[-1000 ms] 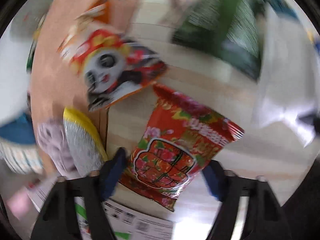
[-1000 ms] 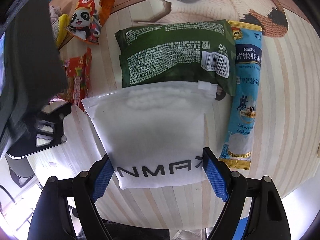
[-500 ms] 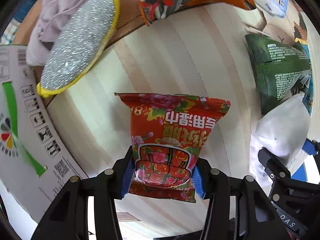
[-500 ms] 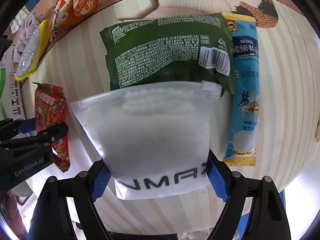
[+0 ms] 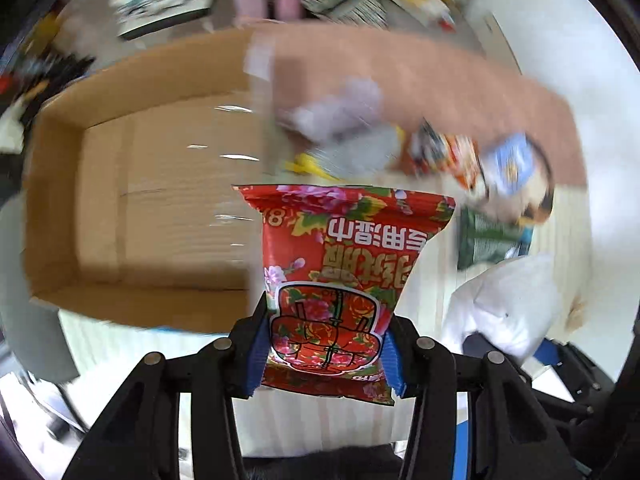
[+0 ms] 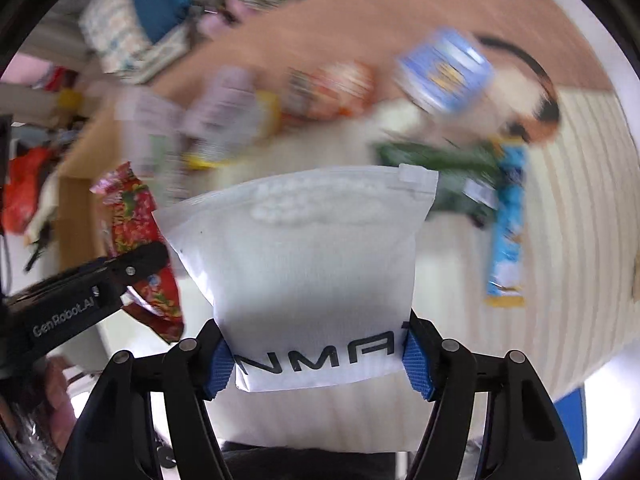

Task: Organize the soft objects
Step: 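Carry both packets into the cardboard box and open both tools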

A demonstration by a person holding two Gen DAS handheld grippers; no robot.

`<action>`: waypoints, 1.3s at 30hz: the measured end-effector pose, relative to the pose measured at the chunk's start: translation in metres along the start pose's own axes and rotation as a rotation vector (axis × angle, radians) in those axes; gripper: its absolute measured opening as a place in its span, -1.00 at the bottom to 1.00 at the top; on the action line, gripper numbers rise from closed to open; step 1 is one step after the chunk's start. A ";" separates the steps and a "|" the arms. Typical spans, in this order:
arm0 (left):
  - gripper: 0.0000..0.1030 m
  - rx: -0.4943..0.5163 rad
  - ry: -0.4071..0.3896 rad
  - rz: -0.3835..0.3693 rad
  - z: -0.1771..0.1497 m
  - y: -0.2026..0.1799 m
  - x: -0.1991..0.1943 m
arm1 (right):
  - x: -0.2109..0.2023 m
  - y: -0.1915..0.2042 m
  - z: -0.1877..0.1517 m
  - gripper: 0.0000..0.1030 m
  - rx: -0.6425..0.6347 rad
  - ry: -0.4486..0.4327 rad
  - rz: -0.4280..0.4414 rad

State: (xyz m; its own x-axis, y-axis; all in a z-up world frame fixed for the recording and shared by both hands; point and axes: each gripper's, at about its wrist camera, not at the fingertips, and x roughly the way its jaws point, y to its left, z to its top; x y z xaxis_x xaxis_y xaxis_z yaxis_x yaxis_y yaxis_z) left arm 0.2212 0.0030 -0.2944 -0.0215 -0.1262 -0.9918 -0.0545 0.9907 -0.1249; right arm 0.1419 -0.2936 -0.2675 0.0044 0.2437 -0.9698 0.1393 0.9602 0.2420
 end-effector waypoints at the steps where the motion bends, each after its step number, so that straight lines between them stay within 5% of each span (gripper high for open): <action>1: -0.15 -0.030 -0.006 -0.013 0.002 0.020 -0.018 | 0.000 0.025 0.016 0.39 -0.019 -0.006 0.020; 8: -0.15 -0.193 -0.005 0.004 0.041 0.113 -0.064 | -0.003 0.196 0.063 0.39 -0.165 -0.047 0.103; 14: -0.15 -0.260 0.095 -0.013 0.090 0.194 -0.027 | 0.060 0.301 0.110 0.39 -0.199 -0.010 0.015; 24: -0.15 -0.166 0.275 -0.048 0.152 0.233 0.062 | 0.196 0.341 0.168 0.39 -0.124 0.103 -0.128; 36: -0.11 -0.104 0.325 -0.075 0.168 0.210 0.086 | 0.232 0.348 0.173 0.46 -0.050 0.123 -0.185; 39: 0.10 -0.099 0.315 -0.060 0.164 0.210 0.077 | 0.233 0.353 0.170 0.49 -0.061 0.134 -0.175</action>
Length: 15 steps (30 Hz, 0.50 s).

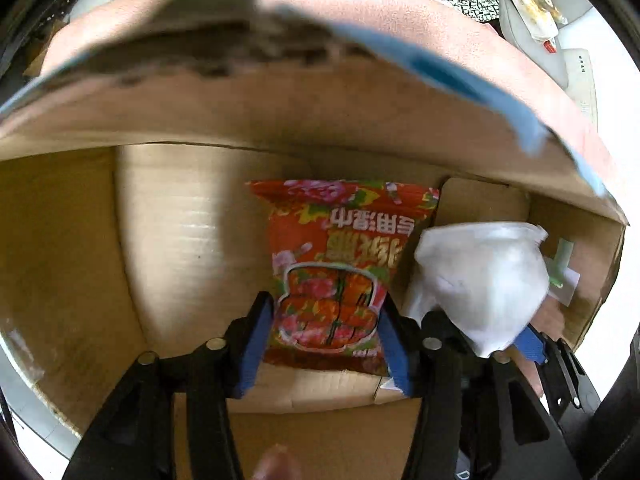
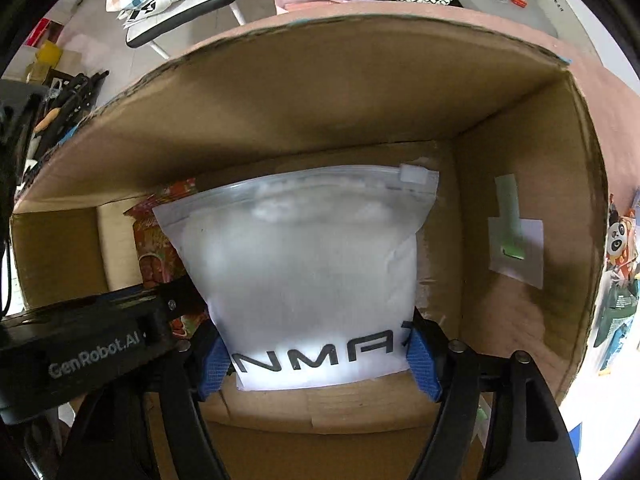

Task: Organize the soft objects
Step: 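Carry both packets into the cardboard box and open both tools, then reach to the table and grasp the green packet with the right tool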

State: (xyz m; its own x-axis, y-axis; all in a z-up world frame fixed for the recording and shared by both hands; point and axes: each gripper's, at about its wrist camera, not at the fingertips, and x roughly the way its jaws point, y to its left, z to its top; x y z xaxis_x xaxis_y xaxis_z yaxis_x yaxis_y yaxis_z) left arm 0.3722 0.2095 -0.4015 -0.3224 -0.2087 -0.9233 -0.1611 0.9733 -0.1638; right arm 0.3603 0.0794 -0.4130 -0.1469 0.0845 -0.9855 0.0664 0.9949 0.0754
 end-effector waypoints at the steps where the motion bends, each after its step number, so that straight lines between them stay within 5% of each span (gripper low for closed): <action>1: 0.20 -0.001 -0.019 0.017 -0.004 0.000 -0.005 | -0.001 0.002 -0.002 0.55 -0.006 0.001 0.004; 8: 0.76 0.016 -0.130 0.074 -0.039 -0.004 -0.044 | -0.038 0.010 -0.027 0.90 -0.070 -0.066 -0.023; 15: 0.89 0.039 -0.291 0.134 -0.102 0.001 -0.081 | -0.084 0.005 -0.064 1.00 -0.133 -0.150 -0.060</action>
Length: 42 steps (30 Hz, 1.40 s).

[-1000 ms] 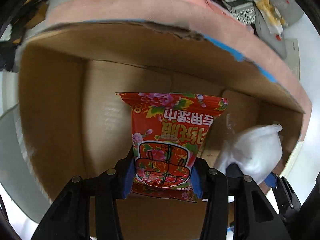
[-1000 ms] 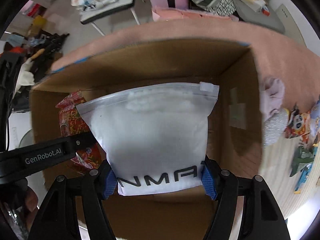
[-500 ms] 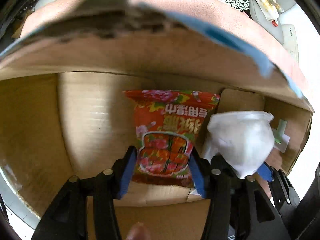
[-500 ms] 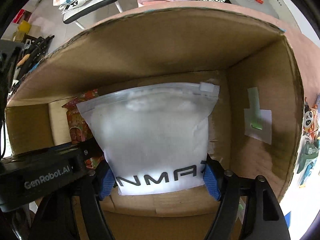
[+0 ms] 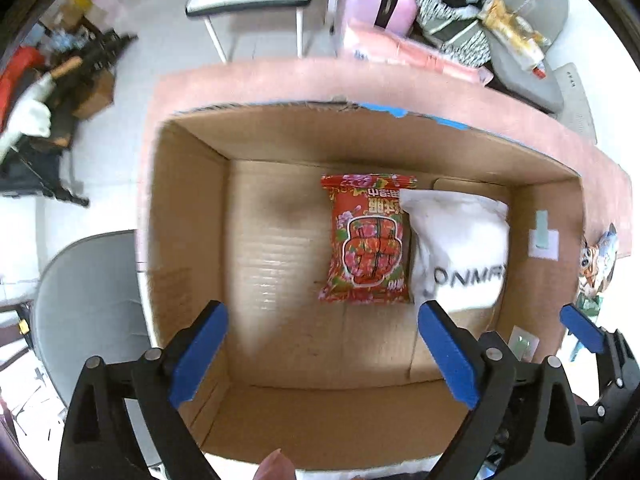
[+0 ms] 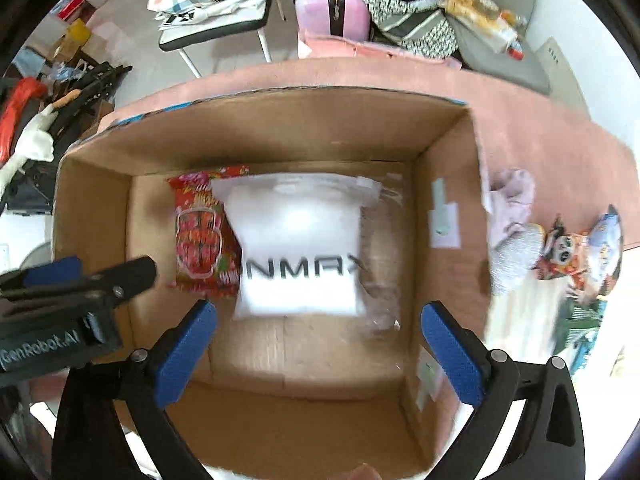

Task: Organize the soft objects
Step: 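Reach to the table and grasp the green packet with the right tool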

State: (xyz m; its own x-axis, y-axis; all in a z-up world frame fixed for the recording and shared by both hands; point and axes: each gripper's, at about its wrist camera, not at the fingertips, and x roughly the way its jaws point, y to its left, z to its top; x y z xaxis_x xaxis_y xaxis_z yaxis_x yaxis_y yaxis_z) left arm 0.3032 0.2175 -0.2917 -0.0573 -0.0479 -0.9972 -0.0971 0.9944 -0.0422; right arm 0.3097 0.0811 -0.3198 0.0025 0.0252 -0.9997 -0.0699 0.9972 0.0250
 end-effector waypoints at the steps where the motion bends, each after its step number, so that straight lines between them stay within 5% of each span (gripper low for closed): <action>1: 0.89 0.000 -0.027 0.005 -0.008 0.001 -0.005 | -0.007 -0.005 -0.005 1.00 -0.008 -0.010 -0.002; 14: 0.89 0.015 -0.217 0.022 -0.085 0.001 -0.065 | -0.093 -0.018 -0.084 1.00 -0.043 -0.203 0.009; 28: 0.98 0.110 -0.393 0.094 -0.119 -0.040 -0.123 | -0.137 -0.046 -0.135 1.00 0.017 -0.266 0.129; 34: 0.98 0.264 -0.444 0.144 -0.093 -0.130 -0.123 | -0.132 -0.146 -0.137 1.00 0.248 -0.239 0.145; 42: 0.98 0.630 -0.350 0.276 -0.033 -0.307 -0.038 | -0.069 -0.354 -0.142 1.00 0.716 -0.143 0.183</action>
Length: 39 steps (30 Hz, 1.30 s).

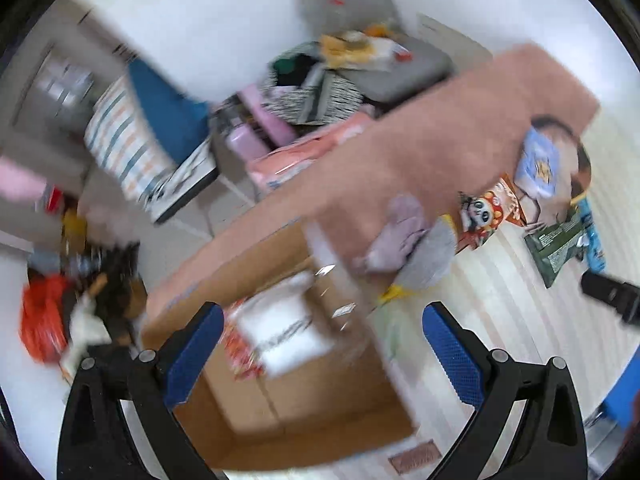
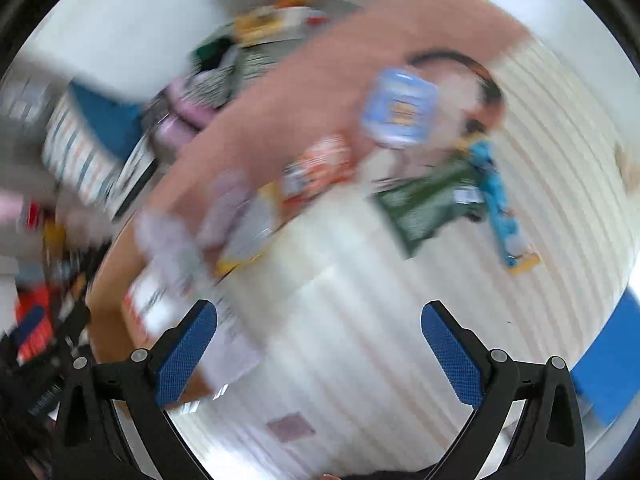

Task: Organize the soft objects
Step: 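Reach to the table and grasp the green packet with the right tool, then carry the green packet into the box while the left tool drops the panda-print bag there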

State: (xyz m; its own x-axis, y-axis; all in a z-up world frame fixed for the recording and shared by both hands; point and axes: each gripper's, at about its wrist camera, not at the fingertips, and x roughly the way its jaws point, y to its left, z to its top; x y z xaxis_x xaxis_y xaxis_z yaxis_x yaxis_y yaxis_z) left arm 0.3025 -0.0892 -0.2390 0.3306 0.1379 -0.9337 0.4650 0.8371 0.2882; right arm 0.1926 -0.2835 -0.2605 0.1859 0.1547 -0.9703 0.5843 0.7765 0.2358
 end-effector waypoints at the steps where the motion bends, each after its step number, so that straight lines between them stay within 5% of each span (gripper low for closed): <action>1: 0.98 0.030 0.005 0.004 0.009 -0.012 0.006 | 0.012 -0.024 0.017 1.00 0.065 0.020 0.007; 6: 0.98 0.293 0.026 0.003 0.059 -0.090 0.052 | 0.069 -0.092 0.066 0.97 0.245 0.128 0.027; 12: 0.98 0.565 0.085 0.043 0.076 -0.155 0.102 | 0.129 -0.123 0.094 0.89 0.368 0.217 0.055; 18: 0.98 0.668 0.139 -0.003 0.079 -0.180 0.130 | 0.169 -0.127 0.104 0.36 0.369 0.292 -0.013; 21: 1.00 0.746 0.152 -0.031 0.076 -0.195 0.137 | 0.168 -0.122 0.104 0.06 0.252 0.304 -0.042; 25: 0.99 0.757 0.203 -0.102 0.080 -0.208 0.143 | 0.173 -0.119 0.096 0.05 0.157 0.356 -0.074; 29: 0.97 0.660 0.268 -0.189 0.083 -0.213 0.152 | 0.176 -0.115 0.091 0.05 0.144 0.346 -0.096; 31: 0.85 0.620 0.265 -0.215 0.084 -0.211 0.153 | 0.178 -0.110 0.088 0.05 0.127 0.339 -0.112; 35: -0.17 0.527 0.300 -0.288 0.087 -0.203 0.152 | 0.182 -0.099 0.083 0.05 0.113 0.327 -0.124; 39: -0.39 0.430 0.268 -0.314 0.084 -0.189 0.143 | 0.176 -0.092 0.078 -0.16 0.078 0.312 -0.136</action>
State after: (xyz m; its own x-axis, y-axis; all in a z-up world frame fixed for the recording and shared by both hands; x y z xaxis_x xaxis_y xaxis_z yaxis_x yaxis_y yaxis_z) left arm 0.3312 -0.2726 -0.4094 -0.0693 0.0942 -0.9931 0.8162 0.5778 -0.0021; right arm 0.2329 -0.3754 -0.4488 -0.1408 0.2415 -0.9601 0.6481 0.7556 0.0950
